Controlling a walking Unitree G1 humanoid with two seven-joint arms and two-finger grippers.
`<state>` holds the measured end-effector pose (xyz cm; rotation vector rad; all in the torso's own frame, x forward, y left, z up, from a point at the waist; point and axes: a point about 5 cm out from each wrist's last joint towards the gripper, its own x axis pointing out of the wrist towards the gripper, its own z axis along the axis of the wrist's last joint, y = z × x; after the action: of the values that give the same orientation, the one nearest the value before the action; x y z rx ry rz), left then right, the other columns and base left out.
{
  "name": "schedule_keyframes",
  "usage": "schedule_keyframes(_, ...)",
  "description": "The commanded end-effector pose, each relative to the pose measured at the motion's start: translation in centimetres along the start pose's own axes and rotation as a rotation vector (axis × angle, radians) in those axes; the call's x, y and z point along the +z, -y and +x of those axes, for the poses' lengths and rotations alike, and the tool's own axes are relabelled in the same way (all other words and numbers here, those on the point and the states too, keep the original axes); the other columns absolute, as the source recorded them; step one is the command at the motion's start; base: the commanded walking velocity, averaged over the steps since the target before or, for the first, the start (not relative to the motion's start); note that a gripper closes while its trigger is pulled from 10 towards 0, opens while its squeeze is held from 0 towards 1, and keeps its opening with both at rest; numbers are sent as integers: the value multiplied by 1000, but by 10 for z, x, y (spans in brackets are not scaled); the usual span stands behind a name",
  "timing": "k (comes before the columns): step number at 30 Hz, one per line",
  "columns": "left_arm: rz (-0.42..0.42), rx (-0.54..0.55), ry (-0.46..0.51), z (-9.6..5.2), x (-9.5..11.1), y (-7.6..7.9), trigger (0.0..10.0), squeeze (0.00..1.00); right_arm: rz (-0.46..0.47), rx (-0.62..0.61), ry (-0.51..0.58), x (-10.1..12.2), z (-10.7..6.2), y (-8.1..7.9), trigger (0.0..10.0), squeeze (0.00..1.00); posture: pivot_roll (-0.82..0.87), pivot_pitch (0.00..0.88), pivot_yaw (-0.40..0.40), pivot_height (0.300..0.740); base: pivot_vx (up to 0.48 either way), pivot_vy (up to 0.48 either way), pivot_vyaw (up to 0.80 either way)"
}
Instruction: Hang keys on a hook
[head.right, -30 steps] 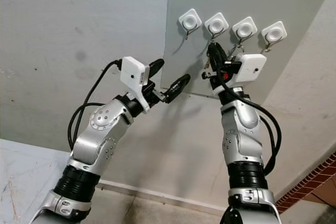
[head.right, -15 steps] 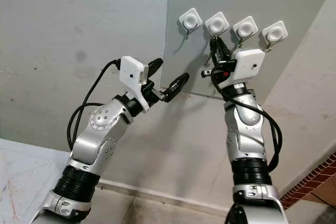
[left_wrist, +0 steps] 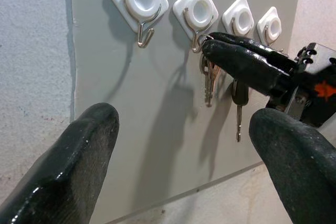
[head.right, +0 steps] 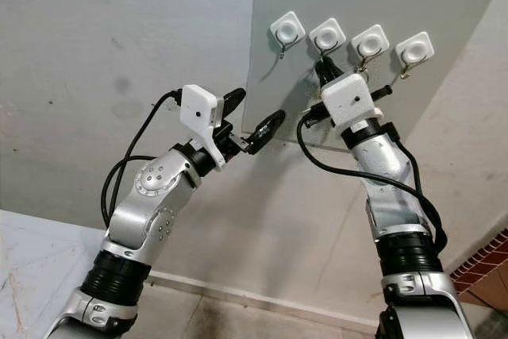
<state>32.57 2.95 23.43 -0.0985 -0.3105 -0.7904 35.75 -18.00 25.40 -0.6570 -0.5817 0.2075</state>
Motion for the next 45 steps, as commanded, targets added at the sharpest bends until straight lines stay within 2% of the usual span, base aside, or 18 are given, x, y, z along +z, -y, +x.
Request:
schedule_keyframes(1, 2, 1, 11, 0, 3, 1, 10000, 0, -42, 58, -7, 0, 4, -8, 10000, 0, -3, 40, -47, 740, 0, 0, 0)
schedule_keyframes(5, -2, 2, 12, -1, 3, 1, 10000, 0, -77, 59, -32, -4, 2, -12, 10000, 0, -3, 40, -47, 740, 0, 0, 0)
schedule_keyframes(17, -11, 8, 17, 0, 4, 2, 10000, 0, -81, 43, -48, -8, 2, -17, 10000, 0, 2, 25, -52, 740, 0, 0, 0)
schedule_keyframes(18, -11, 9, 18, 0, 4, 2, 10000, 0, -112, 44, -55, -9, 2, -18, 10000, 0, 2, 25, -52, 740, 0, 0, 0)
schedule_keyframes(26, -15, 10, 20, 0, 4, 2, 10000, 0, -106, 22, -59, -9, 3, -18, 10000, 0, 2, 25, -52, 740, 0, 0, 0)
schedule_keyframes(27, -16, 10, 20, -1, 4, 2, 10000, 0, -128, 26, -56, -8, 3, -18, 10000, 0, 2, 25, -52, 740, 0, 0, 0)
schedule_keyframes(29, -17, 12, 19, -1, 4, 2, 10000, 0, -229, 40, -51, -8, 4, -18, 10000, 0, 5, 20, -56, 740, 0, 0, 0)
schedule_keyframes(32, -20, 16, 19, -1, 4, 2, 10000, 0, -261, -1, -41, -6, 5, -14, 10000, 0, 6, 21, -57, 740, 0, 0, 0)
schedule_keyframes(35, -21, 19, 18, -2, 4, 1, 10000, 0, -370, -20, -15, -3, 6, -12, 10000, 0, 6, 23, -59, 740, 0, 0, 0)
schedule_keyframes(37, -23, 19, 18, -2, 4, 1, 10000, 0, -396, -22, -14, -3, 7, -11, 10000, 0, 5, 25, -60, 740, 0, 0, 0)
schedule_keyframes(38, -26, 21, 18, -2, 3, 1, 10000, 0, -477, -4, -4, -2, 7, -12, 10000, 0, 6, 26, -60, 740, 0, 0, 0)
schedule_keyframes(39, -27, 21, 17, -2, 3, 1, 10000, 0, -518, -9, 3, -2, 8, -12, 10000, 0, 5, 28, -61, 740, 0, 0, 0)
schedule_keyframes(43, -27, 23, 17, -2, 3, 1, 10000, 0, -556, -22, 4, -2, 8, -10, 10000, 0, 5, 29, -61, 740, 0, 0, 0)
schedule_keyframes(45, -33, 25, 18, -2, 3, 2, 10000, 0, -612, -18, 2, -2, 9, -10, 10000, 0, 5, 31, -62, 740, 0, 0, 0)
